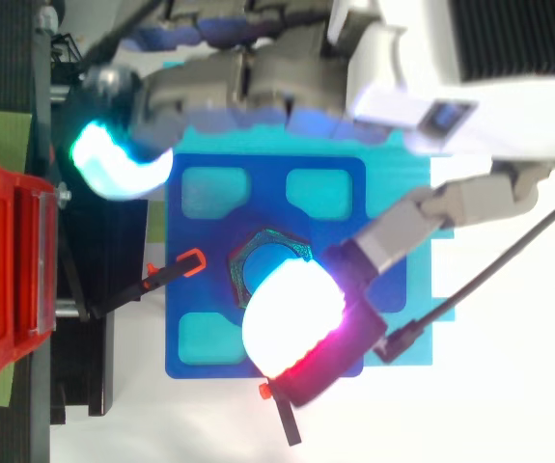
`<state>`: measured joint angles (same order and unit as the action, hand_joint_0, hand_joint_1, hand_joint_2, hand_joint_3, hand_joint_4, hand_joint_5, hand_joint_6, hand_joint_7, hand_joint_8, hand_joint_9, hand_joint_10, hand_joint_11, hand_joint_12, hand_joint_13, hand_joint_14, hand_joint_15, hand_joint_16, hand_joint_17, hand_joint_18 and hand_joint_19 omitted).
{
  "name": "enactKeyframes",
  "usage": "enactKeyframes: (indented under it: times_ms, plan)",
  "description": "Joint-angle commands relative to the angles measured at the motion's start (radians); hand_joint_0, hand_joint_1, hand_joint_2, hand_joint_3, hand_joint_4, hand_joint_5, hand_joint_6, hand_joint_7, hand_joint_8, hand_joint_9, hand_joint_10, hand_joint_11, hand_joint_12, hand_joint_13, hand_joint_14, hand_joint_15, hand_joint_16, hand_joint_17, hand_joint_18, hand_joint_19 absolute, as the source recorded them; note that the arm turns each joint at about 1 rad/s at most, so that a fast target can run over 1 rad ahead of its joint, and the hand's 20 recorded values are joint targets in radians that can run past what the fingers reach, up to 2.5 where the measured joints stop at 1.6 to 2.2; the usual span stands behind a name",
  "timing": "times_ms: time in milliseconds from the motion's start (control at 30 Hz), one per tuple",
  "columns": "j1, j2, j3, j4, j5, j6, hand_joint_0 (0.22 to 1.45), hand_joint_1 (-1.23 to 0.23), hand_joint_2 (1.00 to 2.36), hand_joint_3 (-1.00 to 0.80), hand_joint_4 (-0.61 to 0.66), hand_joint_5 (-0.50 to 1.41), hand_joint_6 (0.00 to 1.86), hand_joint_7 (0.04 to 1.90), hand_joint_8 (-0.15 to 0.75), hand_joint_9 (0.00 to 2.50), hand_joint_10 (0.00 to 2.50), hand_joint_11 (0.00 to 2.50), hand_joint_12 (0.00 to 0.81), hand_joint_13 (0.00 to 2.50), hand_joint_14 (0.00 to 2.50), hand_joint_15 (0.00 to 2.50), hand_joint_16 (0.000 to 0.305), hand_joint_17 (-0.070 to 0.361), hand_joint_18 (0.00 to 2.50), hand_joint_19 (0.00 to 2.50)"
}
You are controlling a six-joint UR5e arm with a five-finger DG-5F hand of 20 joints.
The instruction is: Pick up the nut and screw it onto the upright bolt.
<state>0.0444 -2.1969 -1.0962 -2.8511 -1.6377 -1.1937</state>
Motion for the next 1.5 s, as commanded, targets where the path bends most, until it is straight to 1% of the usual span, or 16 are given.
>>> enactKeyframes:
  times_ms: [0, 133, 167, 200, 267, 367, 400, 433, 533, 667, 767, 967, 1133, 1200, 1333, 1467]
  plan:
    - [0.023, -0.001, -0.071, 0.121, 0.033, 0.026, 0.41, -0.33, 1.00, -0.50, 0.07, -0.22, 0.50, 0.61, 0.245, 0.48, 0.00, 0.00, 0.399, 0.22, 0.00, 0.00, 0.053, 0.120, 0.00, 0.11]
    - [0.037, 0.000, -0.113, 0.187, 0.048, 0.045, 0.40, -0.34, 1.00, -0.50, 0.06, -0.22, 0.50, 0.60, 0.244, 0.42, 0.00, 0.00, 0.398, 0.15, 0.00, 0.00, 0.054, 0.121, 0.00, 0.08]
    - [0.037, 0.000, -0.116, 0.193, 0.050, 0.046, 0.40, -0.34, 1.00, -0.50, 0.06, -0.22, 0.50, 0.60, 0.244, 0.42, 0.00, 0.00, 0.399, 0.15, 0.00, 0.00, 0.054, 0.121, 0.00, 0.08]
    - [0.041, -0.001, -0.120, 0.194, 0.052, 0.049, 0.40, -0.34, 1.00, -0.50, 0.06, -0.22, 0.50, 0.60, 0.245, 0.42, 0.00, 0.00, 0.400, 0.15, 0.00, 0.00, 0.054, 0.122, 0.00, 0.07]
    - [0.045, -0.001, -0.120, 0.182, 0.052, 0.049, 0.40, -0.33, 1.00, -0.50, 0.07, -0.22, 0.50, 0.60, 0.246, 0.42, 0.00, 0.00, 0.403, 0.15, 0.00, 0.00, 0.054, 0.123, 0.00, 0.08]
    - [0.049, 0.000, -0.120, 0.142, 0.052, 0.049, 0.40, -0.33, 1.00, -0.50, 0.07, -0.22, 0.50, 0.61, 0.248, 0.42, 0.00, 0.00, 0.404, 0.14, 0.00, 0.00, 0.055, 0.123, 0.00, 0.08]
    - [0.049, 0.000, -0.120, 0.136, 0.052, 0.049, 0.40, -0.33, 1.00, -0.50, 0.07, -0.21, 0.50, 0.61, 0.247, 0.42, 0.00, 0.00, 0.404, 0.15, 0.00, 0.00, 0.055, 0.123, 0.00, 0.08]
    - [0.049, 0.000, -0.120, 0.104, 0.050, 0.048, 0.40, -0.34, 1.00, -0.50, 0.07, -0.21, 0.50, 0.61, 0.249, 0.42, 0.00, 0.00, 0.405, 0.15, 0.00, 0.00, 0.055, 0.123, 0.00, 0.09]
    - [0.049, 0.000, -0.120, 0.082, 0.047, 0.048, 0.40, -0.34, 1.00, -0.50, 0.07, -0.21, 0.50, 0.61, 0.248, 0.42, 0.00, 0.00, 0.405, 0.15, 0.00, 0.00, 0.055, 0.124, 0.00, 0.09]
    - [0.049, 0.000, -0.120, 0.006, 0.045, 0.045, 0.40, -0.34, 1.00, -0.50, 0.08, -0.21, 0.50, 0.62, 0.251, 0.42, 0.00, 0.00, 0.404, 0.15, 0.00, 0.00, 0.055, 0.124, 0.00, 0.09]
    - [0.049, 0.000, -0.120, -0.017, 0.045, 0.045, 0.41, -0.35, 1.00, -0.50, 0.08, -0.21, 0.50, 0.63, 0.253, 0.42, 0.00, 0.00, 0.403, 0.16, 0.00, 0.00, 0.055, 0.124, 0.00, 0.10]
    - [0.049, -0.001, -0.120, -0.024, 0.045, 0.045, 0.41, -0.37, 1.00, -0.50, 0.10, -0.20, 0.50, 0.67, 0.255, 0.43, 0.00, 0.00, 0.400, 0.17, 0.00, 0.00, 0.054, 0.122, 0.00, 0.10]
    - [0.049, -0.001, -0.120, -0.053, 0.050, 0.046, 0.42, -0.37, 1.00, -0.50, 0.11, -0.19, 0.50, 0.69, 0.257, 0.44, 0.00, 0.00, 0.399, 0.18, 0.00, 0.00, 0.054, 0.122, 0.00, 0.11]
    - [0.049, -0.001, -0.120, -0.053, 0.048, 0.045, 0.42, -0.38, 1.00, -0.50, 0.10, -0.18, 0.50, 0.70, 0.254, 0.46, 0.00, 0.00, 0.397, 0.19, 0.00, 0.00, 0.054, 0.122, 0.00, 0.11]
    - [0.049, -0.001, -0.122, -0.053, 0.044, 0.045, 0.43, -0.39, 1.00, -0.50, 0.08, -0.16, 0.50, 0.72, 0.239, 0.52, 0.00, 0.00, 0.383, 0.24, 0.00, 0.00, 0.052, 0.118, 0.00, 0.10]
    - [0.049, -0.001, -0.122, -0.053, 0.044, 0.045, 0.44, -0.41, 1.00, -0.50, 0.10, -0.13, 0.50, 0.76, 0.237, 0.61, 0.00, 0.00, 0.366, 0.31, 0.00, 0.00, 0.049, 0.110, 0.05, 0.11]
